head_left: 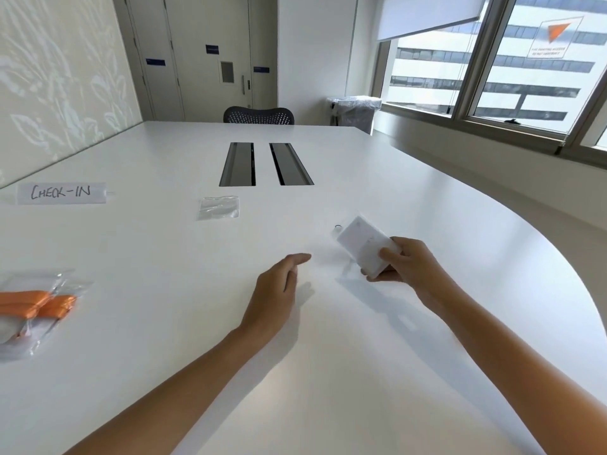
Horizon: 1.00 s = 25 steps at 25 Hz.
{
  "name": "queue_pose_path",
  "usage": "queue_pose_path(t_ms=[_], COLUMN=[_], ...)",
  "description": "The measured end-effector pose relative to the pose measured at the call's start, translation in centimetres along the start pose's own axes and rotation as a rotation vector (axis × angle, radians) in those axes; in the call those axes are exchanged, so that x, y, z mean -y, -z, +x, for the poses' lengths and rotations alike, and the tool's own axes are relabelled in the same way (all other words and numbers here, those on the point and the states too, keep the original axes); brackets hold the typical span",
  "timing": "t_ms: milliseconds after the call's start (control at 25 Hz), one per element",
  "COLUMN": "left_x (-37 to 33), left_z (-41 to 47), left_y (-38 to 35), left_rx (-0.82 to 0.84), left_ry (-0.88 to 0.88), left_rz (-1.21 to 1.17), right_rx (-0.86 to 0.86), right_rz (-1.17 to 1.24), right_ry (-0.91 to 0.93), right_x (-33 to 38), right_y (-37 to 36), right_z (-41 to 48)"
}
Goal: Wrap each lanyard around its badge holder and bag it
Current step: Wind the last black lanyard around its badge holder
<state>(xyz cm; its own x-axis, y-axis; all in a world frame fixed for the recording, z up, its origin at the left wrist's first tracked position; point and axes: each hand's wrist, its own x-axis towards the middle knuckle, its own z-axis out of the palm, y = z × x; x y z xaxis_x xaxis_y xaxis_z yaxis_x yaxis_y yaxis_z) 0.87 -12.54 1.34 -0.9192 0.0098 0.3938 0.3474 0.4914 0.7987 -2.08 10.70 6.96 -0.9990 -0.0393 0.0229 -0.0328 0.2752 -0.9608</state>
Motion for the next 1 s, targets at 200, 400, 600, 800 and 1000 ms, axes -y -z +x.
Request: queue_pose_path(t_ms=[200, 400, 600, 800, 1000], left_x=[-2.2, -5.1, -6.1, -4.6, -4.4], left_z=[0.6, 2.6, 3.7, 4.0, 3.8], left_y=[0.4, 1.8, 4.6, 6.5, 6.2], left_rx=[-0.044, -0.234, -0.301, -0.258, -0.17], left_ry=[0.016, 0.1, 0.107, 0.144, 0.157], left_rz=[-0.327, -0.449, -0.151, -0.046, -0.114], right_rx=[0.302, 0.437, 0.363, 0.276, -0.164], right_rz=[0.411, 0.714, 0.775, 0.768, 0.476], right_ry=[0.002, 0.036, 0.066, 0.129, 0.302], right_x=[3.2, 6.1, 7.7, 8.4, 9.7], right_y=[-2.5, -6.2, -9.0, -11.2, -13.9], right_z=[-1.4, -1.4, -1.1, -1.1, 0.5])
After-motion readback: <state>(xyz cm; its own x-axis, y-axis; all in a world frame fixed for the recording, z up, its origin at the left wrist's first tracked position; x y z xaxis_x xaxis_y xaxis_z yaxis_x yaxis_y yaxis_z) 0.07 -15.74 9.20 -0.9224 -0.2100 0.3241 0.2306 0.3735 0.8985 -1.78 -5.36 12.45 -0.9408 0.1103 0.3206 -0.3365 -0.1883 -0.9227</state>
